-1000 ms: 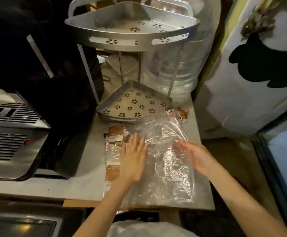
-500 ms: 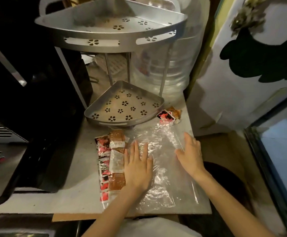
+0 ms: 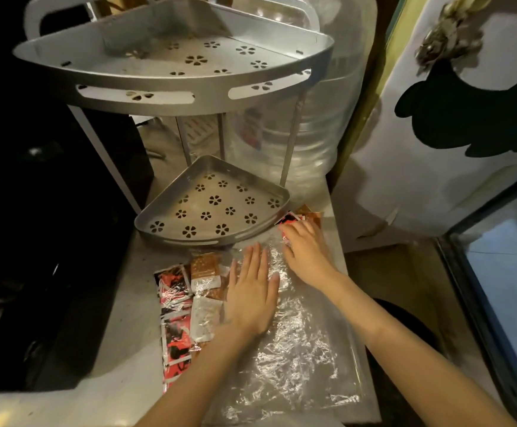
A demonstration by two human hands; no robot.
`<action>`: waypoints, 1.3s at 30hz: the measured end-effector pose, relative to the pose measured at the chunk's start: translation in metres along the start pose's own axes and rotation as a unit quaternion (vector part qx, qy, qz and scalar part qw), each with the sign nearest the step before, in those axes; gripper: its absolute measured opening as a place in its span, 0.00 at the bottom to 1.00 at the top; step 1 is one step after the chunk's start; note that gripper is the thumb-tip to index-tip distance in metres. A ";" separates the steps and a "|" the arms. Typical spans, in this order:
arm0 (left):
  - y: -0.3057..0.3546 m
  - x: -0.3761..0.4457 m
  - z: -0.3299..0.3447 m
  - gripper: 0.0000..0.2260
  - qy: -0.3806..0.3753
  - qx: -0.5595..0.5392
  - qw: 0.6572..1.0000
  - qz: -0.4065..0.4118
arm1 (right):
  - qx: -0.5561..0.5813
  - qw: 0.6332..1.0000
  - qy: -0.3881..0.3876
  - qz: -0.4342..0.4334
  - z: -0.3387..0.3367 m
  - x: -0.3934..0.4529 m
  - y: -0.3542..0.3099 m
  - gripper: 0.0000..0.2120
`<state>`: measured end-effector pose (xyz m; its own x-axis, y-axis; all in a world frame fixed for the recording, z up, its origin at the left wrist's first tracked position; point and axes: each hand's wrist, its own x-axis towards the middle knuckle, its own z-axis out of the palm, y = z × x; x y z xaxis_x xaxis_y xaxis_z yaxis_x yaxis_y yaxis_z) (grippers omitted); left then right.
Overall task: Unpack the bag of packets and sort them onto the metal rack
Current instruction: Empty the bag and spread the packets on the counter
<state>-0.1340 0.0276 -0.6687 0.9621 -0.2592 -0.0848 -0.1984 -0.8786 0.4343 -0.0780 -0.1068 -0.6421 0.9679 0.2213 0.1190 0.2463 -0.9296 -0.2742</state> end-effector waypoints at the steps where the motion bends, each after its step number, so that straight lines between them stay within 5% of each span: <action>1: -0.002 0.001 0.003 0.31 -0.005 0.008 1.000 -0.001 | 0.014 1.000 0.010 -0.002 0.000 0.001 0.001 0.18; 9: -0.013 0.003 0.002 0.36 -0.022 0.033 0.999 0.025 | 0.115 0.992 0.048 0.031 0.008 -0.002 0.010 0.06; 23: -0.023 0.002 0.004 0.30 -0.013 0.048 0.998 0.036 | 0.289 0.941 0.111 0.139 -0.014 -0.021 0.029 0.05; 29: -0.024 0.003 0.007 0.35 -0.013 0.061 0.997 0.041 | 0.466 0.826 0.165 0.272 -0.030 -0.031 0.041 0.05; 35: -0.026 0.003 0.008 0.27 -0.006 0.069 0.996 0.055 | 0.643 0.654 0.175 0.357 -0.036 -0.052 0.042 0.07; 39: -0.022 -0.004 0.000 0.26 0.042 0.025 0.994 0.098 | 0.695 0.604 0.151 0.360 -0.038 -0.064 0.039 0.08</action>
<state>-0.1331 0.0483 -0.6778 0.9161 -0.3945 0.0720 -0.3900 -0.8345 0.3892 -0.1327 -0.1689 -0.6239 0.8479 -0.3520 -0.3964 -0.2251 0.4378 -0.8704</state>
